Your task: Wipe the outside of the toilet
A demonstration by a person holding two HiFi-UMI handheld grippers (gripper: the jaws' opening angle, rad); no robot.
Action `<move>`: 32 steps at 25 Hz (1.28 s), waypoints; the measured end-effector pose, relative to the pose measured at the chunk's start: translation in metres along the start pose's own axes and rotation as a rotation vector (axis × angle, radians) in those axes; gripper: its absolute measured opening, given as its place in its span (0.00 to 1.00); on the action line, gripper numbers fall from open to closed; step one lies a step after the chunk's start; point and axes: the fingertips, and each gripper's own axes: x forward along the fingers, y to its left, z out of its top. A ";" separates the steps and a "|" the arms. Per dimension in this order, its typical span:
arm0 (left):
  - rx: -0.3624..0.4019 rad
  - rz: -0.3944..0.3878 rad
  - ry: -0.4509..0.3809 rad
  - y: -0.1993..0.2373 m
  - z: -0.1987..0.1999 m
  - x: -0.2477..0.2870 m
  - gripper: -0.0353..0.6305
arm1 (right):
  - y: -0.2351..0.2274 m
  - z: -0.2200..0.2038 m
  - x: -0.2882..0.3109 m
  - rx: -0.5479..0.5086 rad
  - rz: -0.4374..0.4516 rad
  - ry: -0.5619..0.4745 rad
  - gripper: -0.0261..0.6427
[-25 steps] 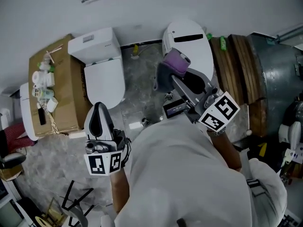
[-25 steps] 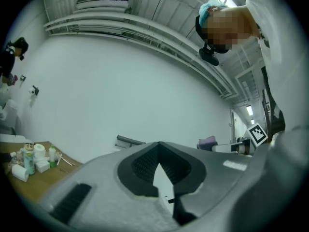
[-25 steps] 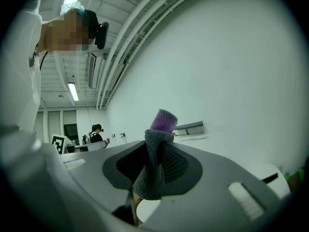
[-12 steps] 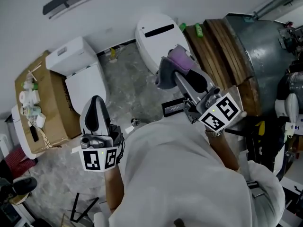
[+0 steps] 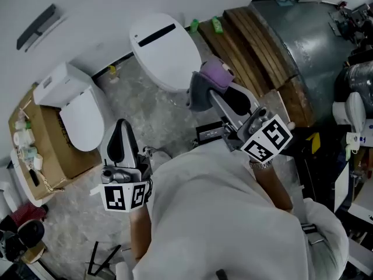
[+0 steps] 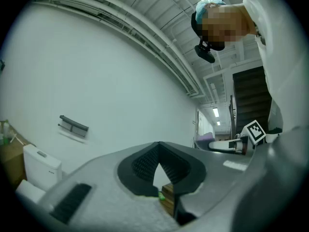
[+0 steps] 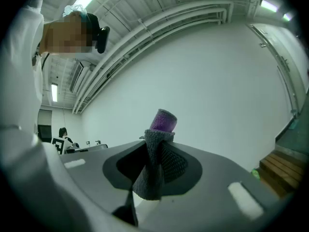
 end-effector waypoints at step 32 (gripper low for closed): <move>-0.010 0.047 -0.004 -0.014 0.005 -0.086 0.06 | 0.056 -0.009 -0.041 -0.027 -0.005 0.012 0.17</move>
